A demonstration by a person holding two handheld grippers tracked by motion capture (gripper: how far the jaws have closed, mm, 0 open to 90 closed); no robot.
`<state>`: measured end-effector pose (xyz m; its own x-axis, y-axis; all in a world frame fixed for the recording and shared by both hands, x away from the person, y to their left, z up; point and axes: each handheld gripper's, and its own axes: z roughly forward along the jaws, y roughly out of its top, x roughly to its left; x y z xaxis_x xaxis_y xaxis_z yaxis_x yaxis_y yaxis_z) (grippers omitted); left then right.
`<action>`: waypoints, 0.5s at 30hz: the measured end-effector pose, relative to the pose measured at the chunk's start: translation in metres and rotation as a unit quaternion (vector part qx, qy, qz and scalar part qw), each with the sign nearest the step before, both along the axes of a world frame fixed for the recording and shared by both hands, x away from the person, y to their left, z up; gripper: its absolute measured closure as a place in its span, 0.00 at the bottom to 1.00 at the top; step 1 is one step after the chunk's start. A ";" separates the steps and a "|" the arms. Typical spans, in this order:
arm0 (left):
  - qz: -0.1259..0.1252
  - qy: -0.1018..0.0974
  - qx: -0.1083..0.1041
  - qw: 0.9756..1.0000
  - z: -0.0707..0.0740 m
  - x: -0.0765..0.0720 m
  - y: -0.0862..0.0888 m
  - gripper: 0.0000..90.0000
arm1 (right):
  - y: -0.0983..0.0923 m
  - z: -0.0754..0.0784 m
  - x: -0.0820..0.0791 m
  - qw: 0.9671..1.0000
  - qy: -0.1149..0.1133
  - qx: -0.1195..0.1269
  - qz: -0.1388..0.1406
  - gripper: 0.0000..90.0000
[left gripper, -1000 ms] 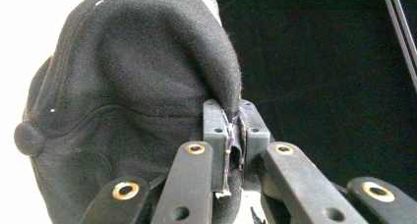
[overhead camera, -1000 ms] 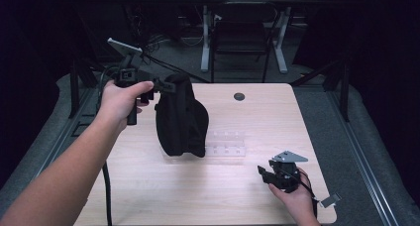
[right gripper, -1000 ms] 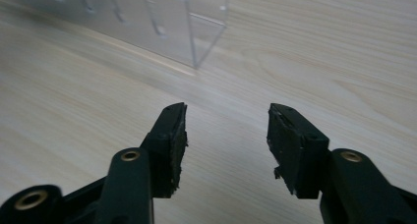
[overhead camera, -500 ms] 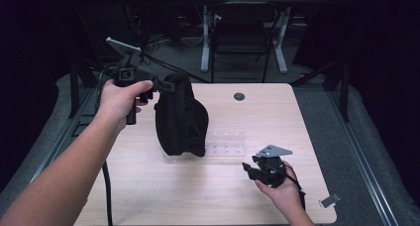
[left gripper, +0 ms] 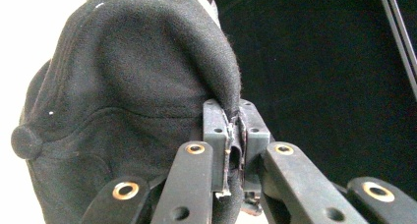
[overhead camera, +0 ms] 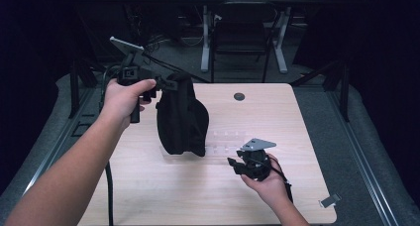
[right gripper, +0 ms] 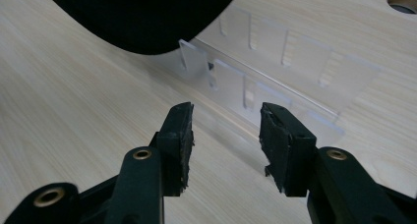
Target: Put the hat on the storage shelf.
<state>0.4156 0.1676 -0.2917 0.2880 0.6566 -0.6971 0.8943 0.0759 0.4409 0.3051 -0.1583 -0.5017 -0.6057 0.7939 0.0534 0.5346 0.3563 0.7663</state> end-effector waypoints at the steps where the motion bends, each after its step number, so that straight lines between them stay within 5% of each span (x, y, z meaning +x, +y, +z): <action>1: 0.001 0.001 -0.001 1.000 0.000 0.001 0.000 0.95 | 0.006 0.001 0.001 1.000 -0.001 0.000 0.005 0.62; 15: -0.003 -0.003 -0.002 1.000 0.000 0.002 -0.004 0.95 | 0.044 0.008 0.006 0.999 -0.004 -0.006 0.047 0.65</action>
<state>0.4178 0.1636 -0.2913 0.2956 0.6526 -0.6976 0.8926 0.0716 0.4452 0.3106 -0.1148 -0.4939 -0.6784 0.7337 0.0382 0.4913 0.4144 0.7661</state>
